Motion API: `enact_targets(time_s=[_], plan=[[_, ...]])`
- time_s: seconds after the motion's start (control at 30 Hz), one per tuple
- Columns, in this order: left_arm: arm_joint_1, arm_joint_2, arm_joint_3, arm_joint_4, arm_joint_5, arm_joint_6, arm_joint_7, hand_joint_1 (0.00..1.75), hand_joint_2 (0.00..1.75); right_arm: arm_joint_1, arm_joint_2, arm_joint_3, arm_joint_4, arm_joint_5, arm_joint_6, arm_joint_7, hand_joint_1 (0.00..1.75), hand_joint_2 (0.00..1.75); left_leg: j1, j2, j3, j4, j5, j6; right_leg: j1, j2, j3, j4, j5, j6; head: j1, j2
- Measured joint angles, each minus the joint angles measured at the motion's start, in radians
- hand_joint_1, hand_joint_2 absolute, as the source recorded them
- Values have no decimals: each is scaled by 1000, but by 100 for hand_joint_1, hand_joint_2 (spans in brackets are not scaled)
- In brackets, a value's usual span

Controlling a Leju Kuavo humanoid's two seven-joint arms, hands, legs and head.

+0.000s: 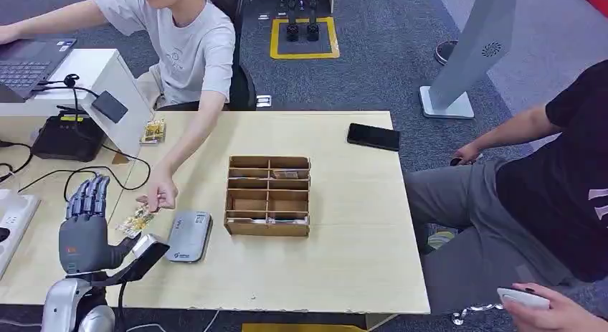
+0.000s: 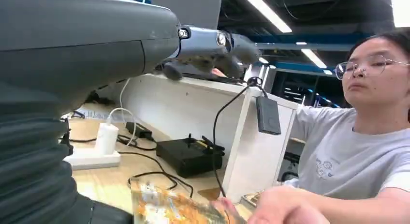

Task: Pass the card to the sensor for recognition and then transmit it.

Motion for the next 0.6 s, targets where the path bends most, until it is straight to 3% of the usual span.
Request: enact_targets(time_s=[0.2,0.37,0.6], plan=[[1,0,0,0,4,5,-8,175,175,0,3,0,0,4,1,11,0,175,0,0,0,0,0,0,0,0,0,0,0,0,0,0],[2,0,0,0,60,28,-61,175,175,0,5,0,0,10,3,13,0,175,0,0,0,0,0,0,0,0,0,0,0,0,0,0],[2,-2,0,0,103,25,-93,175,175,-2,8,3,0,18,3,11,0,175,0,0,0,0,0,0,0,0,0,0,0,0,0,0]])
